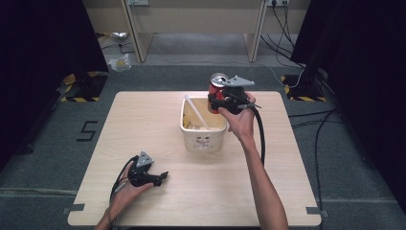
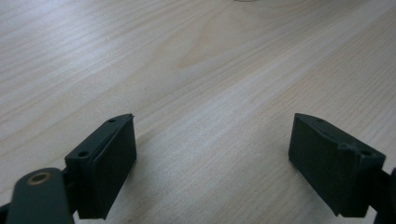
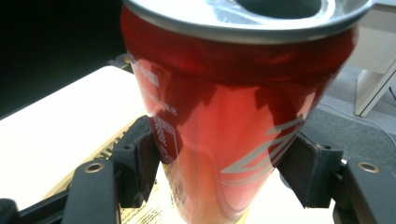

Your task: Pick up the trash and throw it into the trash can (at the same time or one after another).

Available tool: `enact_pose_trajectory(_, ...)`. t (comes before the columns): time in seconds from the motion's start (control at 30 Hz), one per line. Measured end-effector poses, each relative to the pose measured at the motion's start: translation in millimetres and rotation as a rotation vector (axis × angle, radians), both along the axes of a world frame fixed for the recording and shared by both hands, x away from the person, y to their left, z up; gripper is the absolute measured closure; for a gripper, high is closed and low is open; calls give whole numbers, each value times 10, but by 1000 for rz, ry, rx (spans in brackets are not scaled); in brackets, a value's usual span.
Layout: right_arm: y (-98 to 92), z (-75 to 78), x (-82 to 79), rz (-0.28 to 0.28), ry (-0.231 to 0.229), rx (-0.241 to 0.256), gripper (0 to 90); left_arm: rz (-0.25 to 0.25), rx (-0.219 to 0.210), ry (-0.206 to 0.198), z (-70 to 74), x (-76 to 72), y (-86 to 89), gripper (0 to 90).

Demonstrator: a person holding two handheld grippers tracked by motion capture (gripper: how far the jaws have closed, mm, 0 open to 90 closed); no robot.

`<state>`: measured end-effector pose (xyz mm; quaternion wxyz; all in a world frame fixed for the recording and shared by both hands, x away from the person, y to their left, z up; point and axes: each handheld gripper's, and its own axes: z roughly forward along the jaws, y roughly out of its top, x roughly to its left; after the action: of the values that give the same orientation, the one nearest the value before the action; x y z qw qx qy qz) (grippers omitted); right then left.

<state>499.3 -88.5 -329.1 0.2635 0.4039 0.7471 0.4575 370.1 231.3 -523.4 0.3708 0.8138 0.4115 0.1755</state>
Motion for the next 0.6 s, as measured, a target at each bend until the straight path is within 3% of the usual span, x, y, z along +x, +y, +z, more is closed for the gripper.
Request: enact_pose_trajectory(0.6,186,-220,88,43,69,-54,343,0,-1,1,0,0,0,144)
